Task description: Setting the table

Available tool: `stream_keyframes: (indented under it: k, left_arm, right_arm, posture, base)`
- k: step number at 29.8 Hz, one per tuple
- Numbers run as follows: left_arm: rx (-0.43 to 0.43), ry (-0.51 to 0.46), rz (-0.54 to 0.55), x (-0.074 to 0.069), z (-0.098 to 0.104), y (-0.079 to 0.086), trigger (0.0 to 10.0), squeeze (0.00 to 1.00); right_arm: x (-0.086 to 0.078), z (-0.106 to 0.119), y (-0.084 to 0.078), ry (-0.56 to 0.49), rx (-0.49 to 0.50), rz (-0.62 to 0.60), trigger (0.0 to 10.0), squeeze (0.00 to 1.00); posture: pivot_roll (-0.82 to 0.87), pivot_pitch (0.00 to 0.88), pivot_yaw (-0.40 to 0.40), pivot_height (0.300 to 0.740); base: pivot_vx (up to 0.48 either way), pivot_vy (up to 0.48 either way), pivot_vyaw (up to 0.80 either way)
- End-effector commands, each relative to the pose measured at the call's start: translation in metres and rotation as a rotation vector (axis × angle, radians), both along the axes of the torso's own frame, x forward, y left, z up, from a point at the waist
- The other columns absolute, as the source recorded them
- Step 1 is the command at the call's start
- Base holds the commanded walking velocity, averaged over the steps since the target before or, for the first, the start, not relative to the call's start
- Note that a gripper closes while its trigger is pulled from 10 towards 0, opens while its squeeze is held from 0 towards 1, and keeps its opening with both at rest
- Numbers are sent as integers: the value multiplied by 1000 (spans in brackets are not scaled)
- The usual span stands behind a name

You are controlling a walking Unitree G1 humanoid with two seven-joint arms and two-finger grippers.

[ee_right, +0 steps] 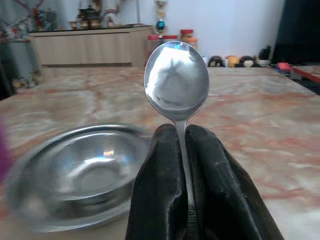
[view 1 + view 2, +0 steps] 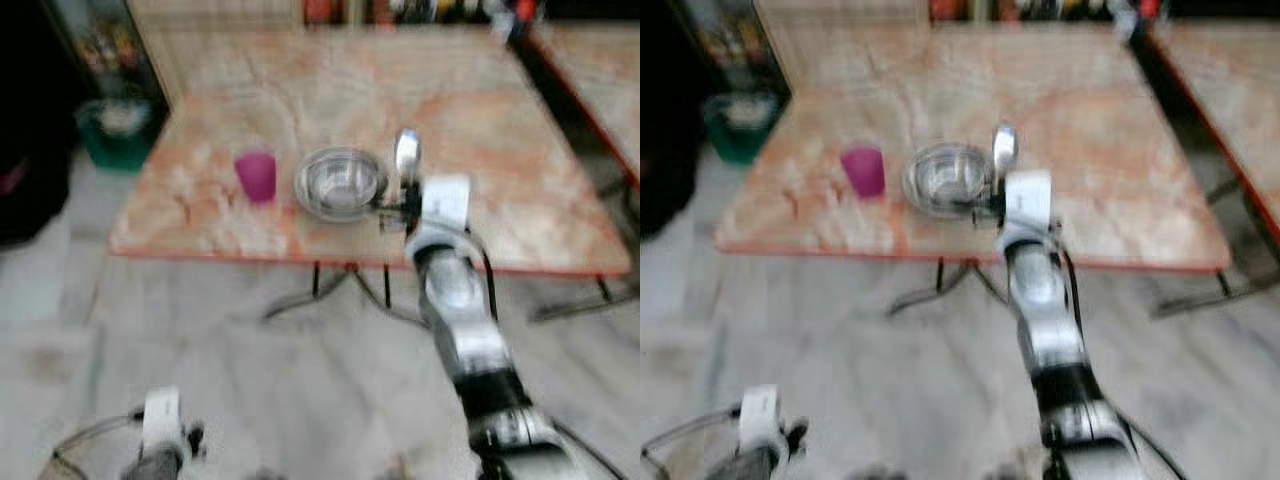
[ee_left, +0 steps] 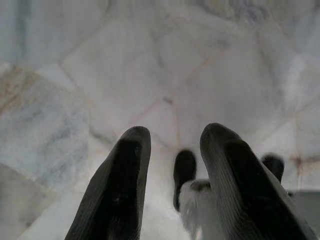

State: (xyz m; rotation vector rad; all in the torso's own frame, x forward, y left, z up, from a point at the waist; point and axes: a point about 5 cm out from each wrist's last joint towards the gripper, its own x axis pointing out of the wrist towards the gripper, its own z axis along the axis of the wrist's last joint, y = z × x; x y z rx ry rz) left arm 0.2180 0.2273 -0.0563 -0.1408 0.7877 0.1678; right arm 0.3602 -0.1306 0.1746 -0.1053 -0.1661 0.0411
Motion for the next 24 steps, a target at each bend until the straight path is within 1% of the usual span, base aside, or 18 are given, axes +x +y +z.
stream_keyframes:
  k: [1,10,14,17,19,24]
  left_arm:
    - [-11,40,-7,-8,-7,-5,10000,0]
    - [-10,42,-6,-9,-7,-4,10000,0]
    - [-12,43,-6,-10,-7,-5,10000,0]
    - [-12,42,-6,-10,-7,-5,10000,0]
    - [-12,36,-2,-9,-7,-4,10000,0]
    - [-13,33,3,-9,-6,-3,10000,0]
  right_arm:
    - [-1,0,-7,-5,-5,-17,10000,0]
    - [-2,-2,-9,-3,17,-25,10000,0]
    - [-2,-10,-14,41,-18,-59,10000,0]
    - [-3,-13,-16,53,-13,-65,10000,0]
    - [-5,-13,-16,54,-11,-67,10000,0]
    - [-12,-23,-17,107,-24,-76,10000,0]
  posture:
    - [-16,158,38,740]
    - [-16,159,37,740]
    - [-19,161,38,740]
    - [-16,162,38,740]
    - [-17,161,37,740]
    - [-22,165,39,740]
  base:
    - [439,0,0]
    - [439,0,0]
    - [437,0,0]
    - [436,0,0]
    - [156,0,0]
    - [0,0,0]
